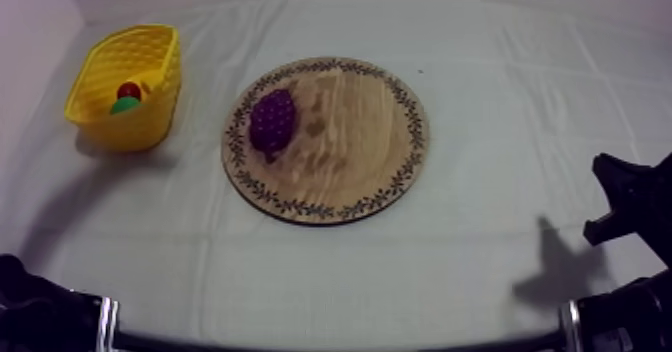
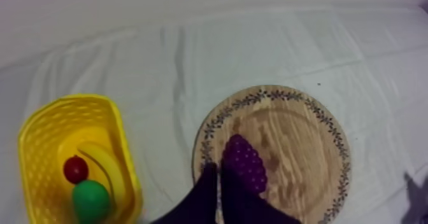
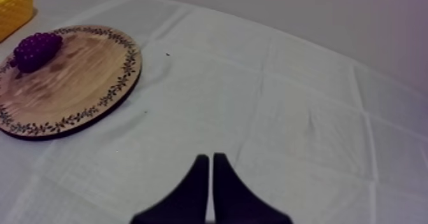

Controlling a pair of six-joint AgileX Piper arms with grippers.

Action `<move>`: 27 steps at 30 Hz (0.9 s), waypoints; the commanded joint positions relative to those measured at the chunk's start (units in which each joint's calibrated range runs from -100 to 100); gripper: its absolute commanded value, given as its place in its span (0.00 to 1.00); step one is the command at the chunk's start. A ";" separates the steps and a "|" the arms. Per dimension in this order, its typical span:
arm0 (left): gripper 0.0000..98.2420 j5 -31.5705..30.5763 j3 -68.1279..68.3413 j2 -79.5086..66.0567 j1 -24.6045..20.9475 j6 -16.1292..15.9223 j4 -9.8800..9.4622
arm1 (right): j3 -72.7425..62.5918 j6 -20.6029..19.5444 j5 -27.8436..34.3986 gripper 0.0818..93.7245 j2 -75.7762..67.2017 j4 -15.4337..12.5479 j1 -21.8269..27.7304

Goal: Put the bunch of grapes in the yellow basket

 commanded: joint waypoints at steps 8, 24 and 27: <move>0.00 6.26 -4.60 15.19 4.86 6.25 -2.13 | -0.03 0.00 0.00 0.00 -0.01 0.01 0.02; 0.22 10.63 -10.83 30.34 5.62 9.80 -0.98 | -0.03 0.00 0.00 0.00 -0.01 0.01 0.02; 0.48 11.39 -10.22 31.13 5.67 10.24 -0.11 | -0.03 0.00 0.00 0.00 -0.01 0.01 0.02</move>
